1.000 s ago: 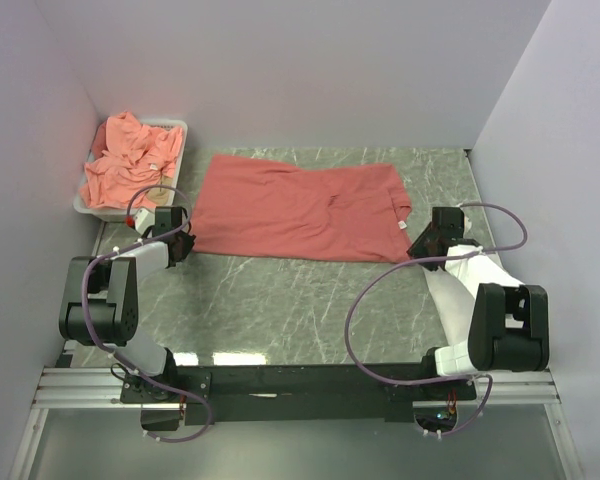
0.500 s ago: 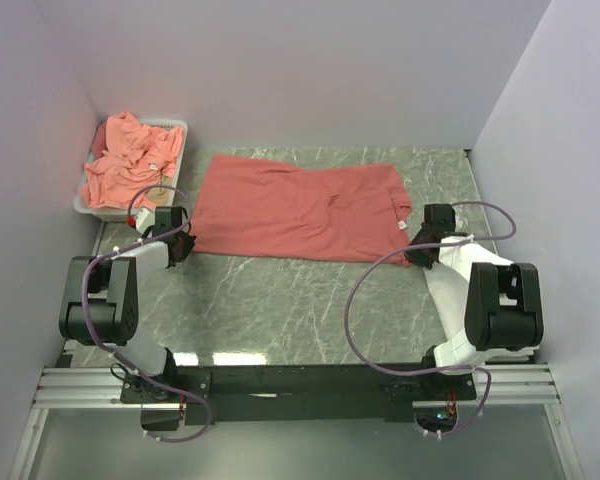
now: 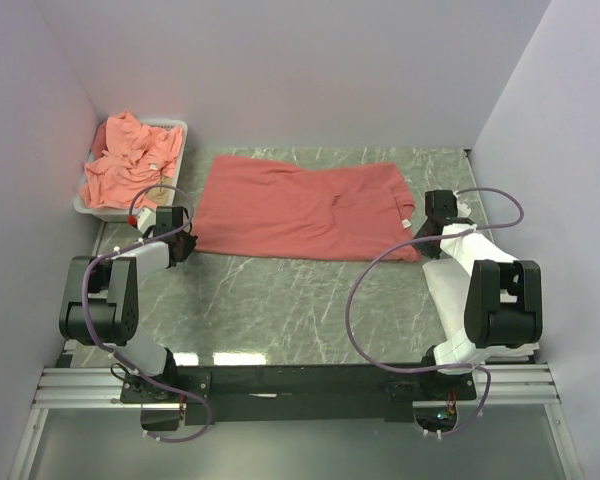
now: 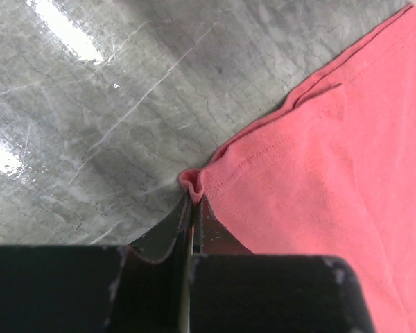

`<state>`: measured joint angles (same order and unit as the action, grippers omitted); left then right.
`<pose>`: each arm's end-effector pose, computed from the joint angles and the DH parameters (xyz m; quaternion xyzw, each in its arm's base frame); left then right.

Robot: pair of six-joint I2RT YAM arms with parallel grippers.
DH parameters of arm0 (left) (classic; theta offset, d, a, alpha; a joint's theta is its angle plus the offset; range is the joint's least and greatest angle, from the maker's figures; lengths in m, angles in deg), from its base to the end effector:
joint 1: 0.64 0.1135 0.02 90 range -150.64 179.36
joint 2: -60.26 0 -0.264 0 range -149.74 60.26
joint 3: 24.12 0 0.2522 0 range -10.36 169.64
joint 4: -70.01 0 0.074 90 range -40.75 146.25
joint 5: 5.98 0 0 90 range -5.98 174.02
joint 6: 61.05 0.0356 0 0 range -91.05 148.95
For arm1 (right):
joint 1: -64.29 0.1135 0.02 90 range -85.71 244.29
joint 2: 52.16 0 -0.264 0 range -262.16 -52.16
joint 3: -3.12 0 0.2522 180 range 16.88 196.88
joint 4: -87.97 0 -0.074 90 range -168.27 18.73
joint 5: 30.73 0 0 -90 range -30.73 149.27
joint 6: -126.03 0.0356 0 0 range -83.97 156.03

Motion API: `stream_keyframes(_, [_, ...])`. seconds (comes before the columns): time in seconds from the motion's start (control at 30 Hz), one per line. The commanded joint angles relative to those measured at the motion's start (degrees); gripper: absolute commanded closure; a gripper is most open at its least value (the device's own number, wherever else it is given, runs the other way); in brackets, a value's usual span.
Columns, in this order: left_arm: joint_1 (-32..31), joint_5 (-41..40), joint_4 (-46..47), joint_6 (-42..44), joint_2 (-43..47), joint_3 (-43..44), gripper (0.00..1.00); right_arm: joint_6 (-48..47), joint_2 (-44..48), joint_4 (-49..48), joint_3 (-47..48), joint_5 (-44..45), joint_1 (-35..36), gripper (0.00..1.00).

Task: Fold and stack the t-shirts
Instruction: Fold the tshirt

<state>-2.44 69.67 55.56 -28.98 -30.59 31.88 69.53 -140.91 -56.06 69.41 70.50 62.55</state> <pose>0.3018 -0.0007 0.1511 -0.4760 0.8004 -0.0703 0.3575 0.3040 -0.0162 0.1883 0.3153 0.9047 -0.0165 0.2862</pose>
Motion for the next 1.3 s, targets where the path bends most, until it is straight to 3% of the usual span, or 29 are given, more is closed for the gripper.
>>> stream_keyframes(0.0, [0.04, -0.42, 0.86, 0.72, -0.21, 1.79, 0.99, -0.1, 0.51, 1.95, 0.64, 4.68, -0.11, 0.69])
stream_keyframes(0.07, [0.05, -0.24, 0.86, 0.8, -0.29, 1.71, 0.99, -0.01, 1.65, 2.48, 0.64, 3.2, -0.11, 0.57])
stream_keyframes(0.1, [0.05, -0.15, 0.86, 0.72, -0.29, 1.62, 0.99, 0.51, 3.13, 2.57, 0.55, 2.41, -0.11, 0.55])
stream_keyframes(0.3, [0.05, 0.02, 0.86, 0.72, -0.56, 1.97, 0.99, 3.93, 8.59, 0.72, -3.66, -3.66, 3.65, 0.55])
stream_keyframes(0.57, [0.05, 0.02, 0.86, 0.54, -0.21, 1.8, 0.99, 8.34, 4.29, -5.86, -9.55, -8.85, 5.6, 0.55])
stream_keyframes(1.27, [0.05, -0.42, -0.45, 0.8, 0.41, 1.62, 0.99, 8.52, -0.46, -5.87, -7.45, -3.32, 0.6, 0.5])
